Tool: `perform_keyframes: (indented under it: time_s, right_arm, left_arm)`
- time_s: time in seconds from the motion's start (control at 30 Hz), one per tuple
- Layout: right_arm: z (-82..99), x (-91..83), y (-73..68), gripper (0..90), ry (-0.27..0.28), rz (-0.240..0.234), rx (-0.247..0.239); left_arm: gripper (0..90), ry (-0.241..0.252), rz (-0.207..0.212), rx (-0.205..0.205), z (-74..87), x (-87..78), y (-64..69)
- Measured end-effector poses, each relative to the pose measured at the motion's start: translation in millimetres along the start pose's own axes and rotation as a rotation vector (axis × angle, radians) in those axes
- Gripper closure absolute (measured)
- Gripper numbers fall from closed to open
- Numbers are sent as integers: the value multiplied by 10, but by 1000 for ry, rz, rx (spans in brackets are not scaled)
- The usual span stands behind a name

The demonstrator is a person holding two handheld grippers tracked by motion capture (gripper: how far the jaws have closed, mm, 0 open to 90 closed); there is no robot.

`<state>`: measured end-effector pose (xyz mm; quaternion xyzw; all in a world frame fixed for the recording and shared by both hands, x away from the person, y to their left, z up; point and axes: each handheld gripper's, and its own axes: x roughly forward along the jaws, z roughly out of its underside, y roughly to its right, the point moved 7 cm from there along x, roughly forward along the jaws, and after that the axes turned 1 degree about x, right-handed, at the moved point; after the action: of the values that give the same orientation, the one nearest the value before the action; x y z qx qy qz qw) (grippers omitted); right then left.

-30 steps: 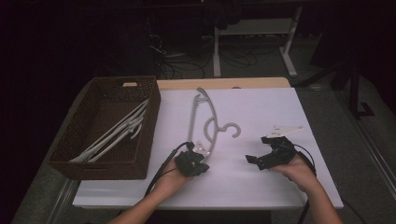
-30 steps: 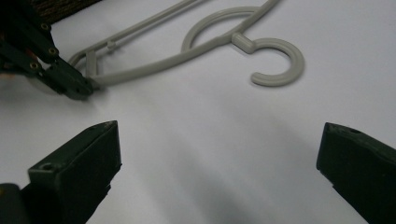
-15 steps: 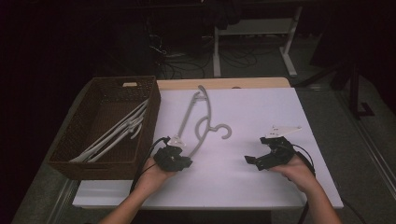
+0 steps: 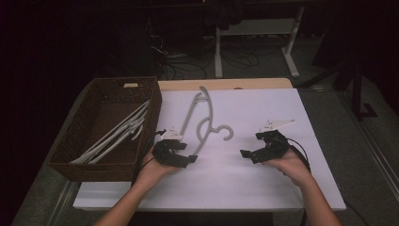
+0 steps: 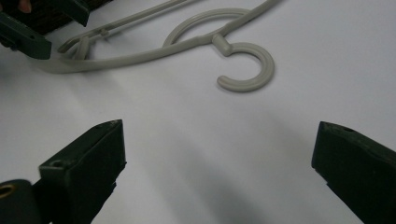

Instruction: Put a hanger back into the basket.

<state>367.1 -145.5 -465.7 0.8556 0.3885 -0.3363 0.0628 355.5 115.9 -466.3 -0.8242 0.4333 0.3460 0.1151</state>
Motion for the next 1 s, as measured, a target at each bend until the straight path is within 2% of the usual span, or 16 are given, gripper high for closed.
perform_keyframes:
  time_s: [0.1,0.2,0.33,0.4,0.53,0.8,0.87,0.97,1.0]
  right_arm:
    - [-72,50,34,43,-7,14,-1]
    - [-116,89,62,44,1,16,7]
    - [-124,121,88,45,12,19,9]
    - [-113,129,83,46,8,18,5]
    - [-89,143,65,47,2,7,-2]
    - [-68,108,64,47,7,2,-9]
    - [-61,98,75,47,9,4,-4]
    - [-45,85,95,47,10,5,0]
    - [-41,82,104,47,11,7,0]
  left_arm:
    - [296,10,-32,-9,-69,26,-66]
    - [301,22,-81,-42,-161,74,-204]
    - [335,7,-168,-60,-302,213,-443]
    - [350,-3,-228,-59,-363,285,-587]
    - [408,-18,-292,-84,-456,428,-845]
    - [604,-54,-327,-155,-601,723,-1250]
    - [629,-56,-318,-174,-625,776,-1301]
    - [652,-72,-321,-171,-648,830,-1345]
    - [654,-85,-339,-166,-652,837,-1357]
